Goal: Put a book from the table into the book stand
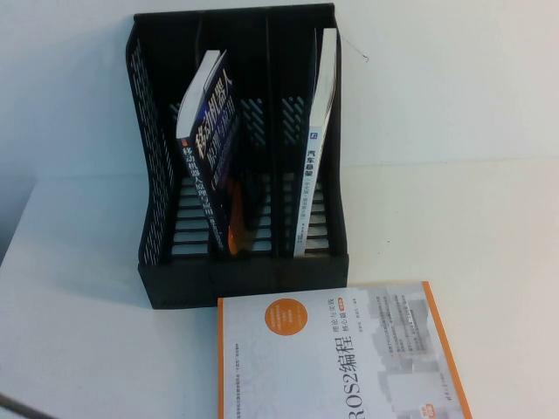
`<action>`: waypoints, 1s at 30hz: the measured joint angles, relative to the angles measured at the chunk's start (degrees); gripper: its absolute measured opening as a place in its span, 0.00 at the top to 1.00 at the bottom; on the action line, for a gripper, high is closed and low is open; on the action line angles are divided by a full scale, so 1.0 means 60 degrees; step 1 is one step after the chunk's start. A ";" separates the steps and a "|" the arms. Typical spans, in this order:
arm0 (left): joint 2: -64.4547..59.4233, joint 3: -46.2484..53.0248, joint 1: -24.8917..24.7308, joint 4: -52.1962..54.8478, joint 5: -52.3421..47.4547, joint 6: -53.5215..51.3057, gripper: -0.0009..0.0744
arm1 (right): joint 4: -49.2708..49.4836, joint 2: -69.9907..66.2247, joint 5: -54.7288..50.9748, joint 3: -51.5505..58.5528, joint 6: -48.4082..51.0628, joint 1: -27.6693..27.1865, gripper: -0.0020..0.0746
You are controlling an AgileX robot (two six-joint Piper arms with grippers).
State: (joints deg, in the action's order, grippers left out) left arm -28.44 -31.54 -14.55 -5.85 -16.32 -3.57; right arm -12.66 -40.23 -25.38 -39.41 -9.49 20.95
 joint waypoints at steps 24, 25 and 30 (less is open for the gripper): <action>0.1623 0.2071 0.0000 -0.0354 0.0009 0.0259 0.99 | -0.0002 0.0375 -0.1182 0.3501 -0.0990 0.0000 0.98; 0.1623 0.2071 0.0000 -0.0425 -0.0016 0.0295 0.99 | 0.0065 0.0375 -0.1320 0.3501 -0.0990 0.0000 0.98; 0.1623 0.2071 0.0000 -0.0545 -0.0098 0.0334 0.99 | 0.0168 0.0375 -0.1450 0.3501 -0.1012 0.0000 0.98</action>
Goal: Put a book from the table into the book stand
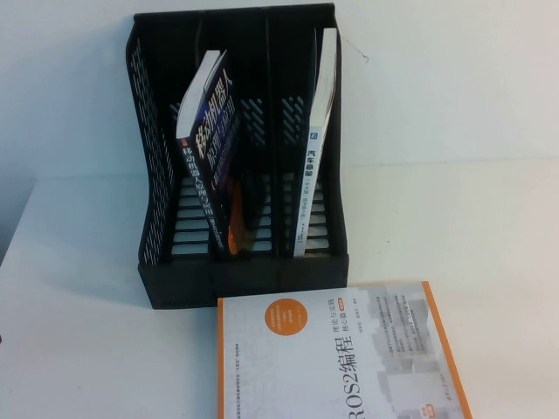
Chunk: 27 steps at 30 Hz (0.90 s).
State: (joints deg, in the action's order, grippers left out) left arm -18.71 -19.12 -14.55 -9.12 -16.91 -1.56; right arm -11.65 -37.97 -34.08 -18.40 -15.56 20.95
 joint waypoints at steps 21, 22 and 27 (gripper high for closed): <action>0.2127 0.2716 0.0335 -0.0034 -0.0459 0.0000 0.99 | 0.0021 0.0036 -0.0022 0.0000 -0.0043 0.0000 0.98; 0.2475 0.2939 0.0517 -0.0034 -0.0657 0.0000 0.99 | 0.0021 0.0036 -0.0022 0.0000 -0.0043 0.0000 0.98; 0.3207 0.3354 0.1625 -0.0315 -0.0822 0.0000 0.99 | 0.0061 0.0051 -0.0029 0.0000 -0.0043 0.0000 0.98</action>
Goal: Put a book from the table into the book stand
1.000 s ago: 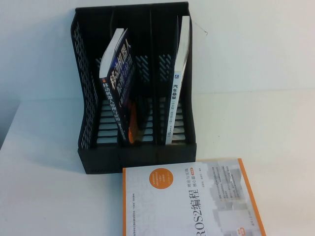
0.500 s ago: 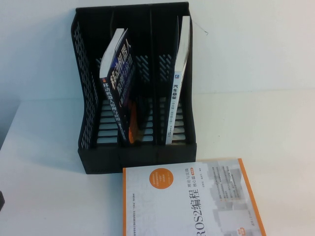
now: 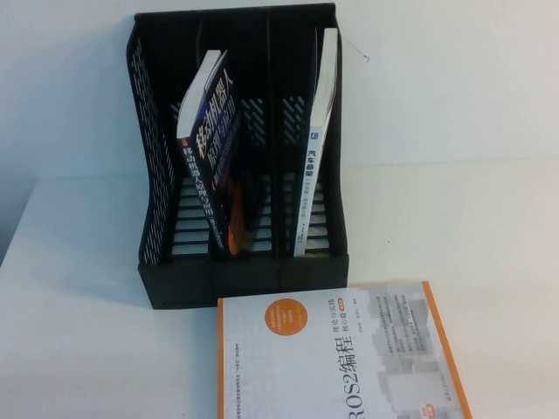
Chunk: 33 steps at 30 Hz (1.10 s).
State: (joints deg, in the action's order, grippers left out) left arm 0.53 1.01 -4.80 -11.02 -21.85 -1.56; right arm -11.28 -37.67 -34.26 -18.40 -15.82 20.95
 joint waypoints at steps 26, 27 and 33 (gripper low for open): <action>0.0017 0.0041 0.0708 0.0226 0.0171 -0.0575 0.99 | 0.0015 0.0000 -0.0016 0.0000 0.0000 0.0000 0.98; 0.0017 0.0041 0.0708 0.0226 0.0171 -0.0575 0.99 | 0.0015 0.0000 -0.0016 0.0000 0.0000 0.0000 0.98; 0.0017 0.0041 0.0708 0.0226 0.0171 -0.0575 0.99 | 0.0015 0.0000 -0.0016 0.0000 0.0000 0.0000 0.98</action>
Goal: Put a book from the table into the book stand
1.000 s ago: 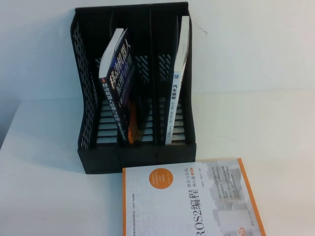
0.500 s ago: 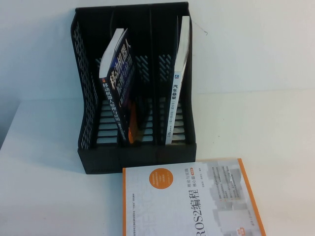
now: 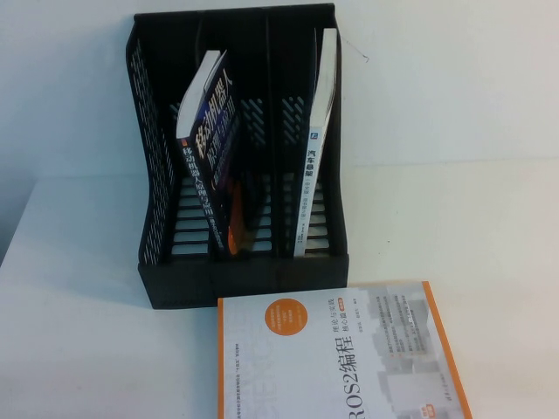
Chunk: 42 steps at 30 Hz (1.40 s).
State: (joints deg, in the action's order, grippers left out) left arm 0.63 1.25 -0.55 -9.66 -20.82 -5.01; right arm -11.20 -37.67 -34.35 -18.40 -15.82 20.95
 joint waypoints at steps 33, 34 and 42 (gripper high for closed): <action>0.0000 0.0000 0.0000 0.0005 0.0017 0.0000 0.99 | -0.3532 0.3148 0.2722 0.1606 -0.4296 0.0000 0.98; 0.0000 0.0000 0.0000 0.0005 0.0017 0.0000 0.99 | -0.3553 0.3171 0.2767 0.1650 -0.4436 0.0000 0.98; 0.0000 0.0000 0.0000 0.0005 0.0017 0.0000 0.99 | -0.3044 0.3407 0.3233 0.1804 -0.3381 -0.1056 0.98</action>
State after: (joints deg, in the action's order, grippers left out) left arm 0.63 1.25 -0.55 -9.63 -20.72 -5.01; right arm -29.46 -17.23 -14.95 -7.58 -36.10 14.61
